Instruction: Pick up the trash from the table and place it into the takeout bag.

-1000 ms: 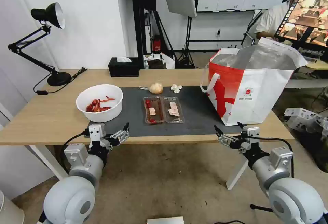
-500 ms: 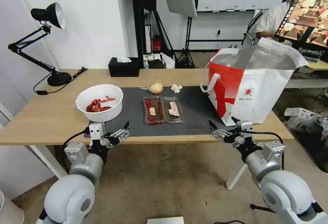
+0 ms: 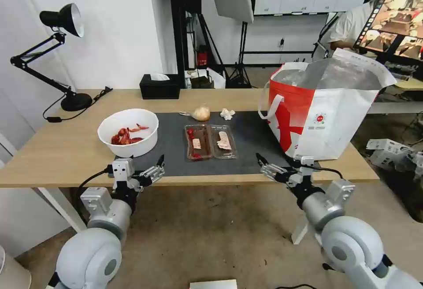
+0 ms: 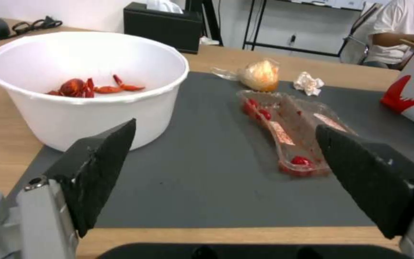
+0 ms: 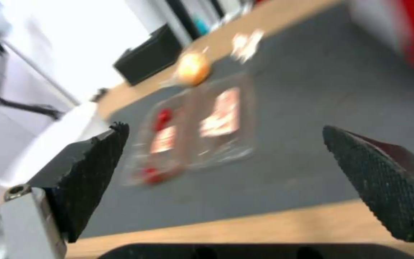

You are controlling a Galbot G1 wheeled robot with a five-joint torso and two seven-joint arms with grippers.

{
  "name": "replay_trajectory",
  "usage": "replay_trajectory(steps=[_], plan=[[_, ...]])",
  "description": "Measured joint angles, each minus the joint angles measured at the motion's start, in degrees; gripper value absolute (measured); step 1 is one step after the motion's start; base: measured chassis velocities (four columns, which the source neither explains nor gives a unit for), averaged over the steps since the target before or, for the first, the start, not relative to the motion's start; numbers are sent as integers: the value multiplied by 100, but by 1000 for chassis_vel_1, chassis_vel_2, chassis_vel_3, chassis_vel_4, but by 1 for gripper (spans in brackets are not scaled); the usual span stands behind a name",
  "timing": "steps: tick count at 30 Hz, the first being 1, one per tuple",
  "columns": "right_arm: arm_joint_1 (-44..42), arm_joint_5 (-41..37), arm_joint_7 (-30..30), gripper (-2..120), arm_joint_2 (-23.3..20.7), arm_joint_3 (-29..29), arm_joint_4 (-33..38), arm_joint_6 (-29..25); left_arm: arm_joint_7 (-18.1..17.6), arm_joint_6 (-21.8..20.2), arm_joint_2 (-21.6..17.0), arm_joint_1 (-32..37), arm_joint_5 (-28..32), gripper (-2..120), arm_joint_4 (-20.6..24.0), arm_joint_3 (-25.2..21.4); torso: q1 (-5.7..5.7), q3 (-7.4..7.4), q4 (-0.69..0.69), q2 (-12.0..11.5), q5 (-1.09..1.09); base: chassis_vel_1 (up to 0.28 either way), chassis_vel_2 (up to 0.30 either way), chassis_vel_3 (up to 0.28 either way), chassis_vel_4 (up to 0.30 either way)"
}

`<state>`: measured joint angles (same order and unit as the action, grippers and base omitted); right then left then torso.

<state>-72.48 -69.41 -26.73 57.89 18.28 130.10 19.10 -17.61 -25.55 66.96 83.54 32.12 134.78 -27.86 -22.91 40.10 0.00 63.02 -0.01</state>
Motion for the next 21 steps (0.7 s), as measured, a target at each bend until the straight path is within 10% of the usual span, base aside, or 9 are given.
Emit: replay_trajectory(steps=[5,21], plan=[[888,-1508,-788,100,289,-550,-333,-119,-7,0,-11,61,-4,100,11,-39,0,0,2,0,-1,0,0,0,0],[2140,-2695,-2266,100,1330,-1156,-1555,-280,-30,0,-106,144,-1,100,-47,-125,0,0,0,0,0,0,0,0,0]])
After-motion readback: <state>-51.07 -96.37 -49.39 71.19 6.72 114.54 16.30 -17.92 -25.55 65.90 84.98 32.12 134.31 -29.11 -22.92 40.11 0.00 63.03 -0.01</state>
